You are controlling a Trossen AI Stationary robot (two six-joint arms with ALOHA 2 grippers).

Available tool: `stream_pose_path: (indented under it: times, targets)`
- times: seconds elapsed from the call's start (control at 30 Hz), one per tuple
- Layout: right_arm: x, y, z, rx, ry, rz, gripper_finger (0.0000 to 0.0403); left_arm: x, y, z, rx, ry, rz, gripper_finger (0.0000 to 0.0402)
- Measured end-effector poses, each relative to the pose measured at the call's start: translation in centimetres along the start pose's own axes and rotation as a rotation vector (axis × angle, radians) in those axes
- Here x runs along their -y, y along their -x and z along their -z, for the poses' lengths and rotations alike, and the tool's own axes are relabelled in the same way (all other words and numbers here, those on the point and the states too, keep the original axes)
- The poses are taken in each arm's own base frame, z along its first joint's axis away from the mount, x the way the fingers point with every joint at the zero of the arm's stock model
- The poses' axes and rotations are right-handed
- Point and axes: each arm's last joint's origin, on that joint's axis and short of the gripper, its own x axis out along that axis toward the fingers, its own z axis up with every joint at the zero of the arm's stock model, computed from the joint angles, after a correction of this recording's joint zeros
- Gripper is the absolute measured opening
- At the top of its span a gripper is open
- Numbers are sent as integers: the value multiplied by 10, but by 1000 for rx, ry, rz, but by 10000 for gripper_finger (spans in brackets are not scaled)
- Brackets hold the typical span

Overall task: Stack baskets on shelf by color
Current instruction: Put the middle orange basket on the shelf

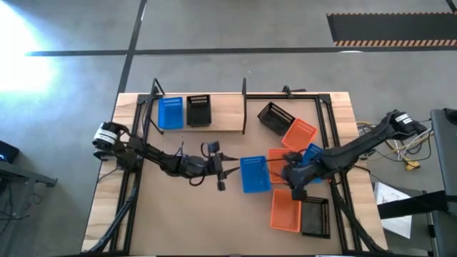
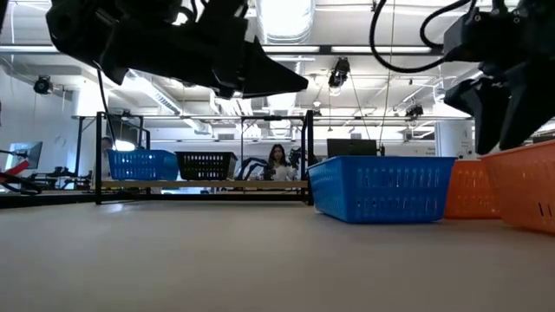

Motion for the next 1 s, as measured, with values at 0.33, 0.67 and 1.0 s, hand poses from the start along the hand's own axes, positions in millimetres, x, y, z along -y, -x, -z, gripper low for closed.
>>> stream_pose_path:
  times: [0.33, 0.67, 1.0]
  targets:
    - [-7, -33, -5, -188, 23, 81, 82, 1, 0, 0, 3, -6, 4, 128]
    - [-12, -16, -15, -160, 57, 179, 10, 8, 27, -34, 43, -60, -16, 128]
    - [-24, 52, -112, 173, 333, 312, 9, -16, 106, -66, -144, -127, -162, 128]
